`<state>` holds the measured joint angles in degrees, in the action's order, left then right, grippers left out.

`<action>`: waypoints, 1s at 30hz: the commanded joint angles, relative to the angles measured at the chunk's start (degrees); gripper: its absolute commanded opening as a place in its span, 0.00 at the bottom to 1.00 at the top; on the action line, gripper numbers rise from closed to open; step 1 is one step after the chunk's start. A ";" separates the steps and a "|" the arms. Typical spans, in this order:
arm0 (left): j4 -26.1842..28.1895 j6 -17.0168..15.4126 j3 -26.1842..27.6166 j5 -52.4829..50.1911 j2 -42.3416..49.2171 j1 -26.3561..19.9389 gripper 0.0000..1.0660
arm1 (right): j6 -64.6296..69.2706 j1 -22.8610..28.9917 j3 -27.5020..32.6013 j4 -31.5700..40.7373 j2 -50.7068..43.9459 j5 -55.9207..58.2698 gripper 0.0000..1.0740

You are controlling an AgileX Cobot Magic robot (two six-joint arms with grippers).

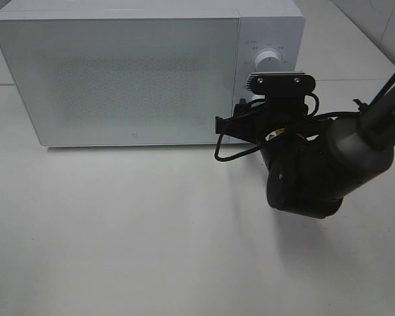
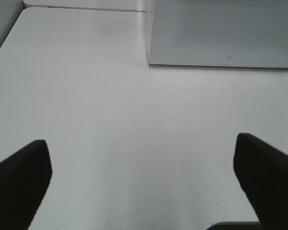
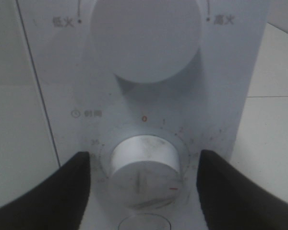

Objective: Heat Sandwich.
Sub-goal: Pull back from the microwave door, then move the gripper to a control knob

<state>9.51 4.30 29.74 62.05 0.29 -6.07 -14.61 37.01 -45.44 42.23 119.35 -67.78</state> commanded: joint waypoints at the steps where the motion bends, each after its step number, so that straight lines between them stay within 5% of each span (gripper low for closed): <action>1: 0.11 -0.34 -0.11 -0.69 1.32 0.06 0.92 | 0.34 -0.40 -0.57 -0.29 -0.06 -1.38 0.39; 2: 0.11 -0.34 -0.11 -0.69 1.32 0.06 0.92 | 0.34 -0.40 -0.57 -0.29 -0.06 -1.38 0.26; 7: 0.11 -0.34 -0.11 -0.69 1.32 0.06 0.92 | 0.06 -0.40 -0.57 -0.29 -0.06 -1.32 0.08; 23: 0.11 -0.34 -0.11 -0.69 1.32 0.06 0.92 | 2.12 -0.40 -0.57 -0.29 -0.06 -1.38 0.09; 30: 0.11 -0.34 -0.11 -0.69 1.32 0.06 0.92 | 17.13 -0.40 -0.57 -0.46 -0.06 -1.55 0.09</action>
<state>9.51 4.30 29.74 62.05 0.29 -6.07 -2.35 37.01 -45.44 42.23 119.35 -68.35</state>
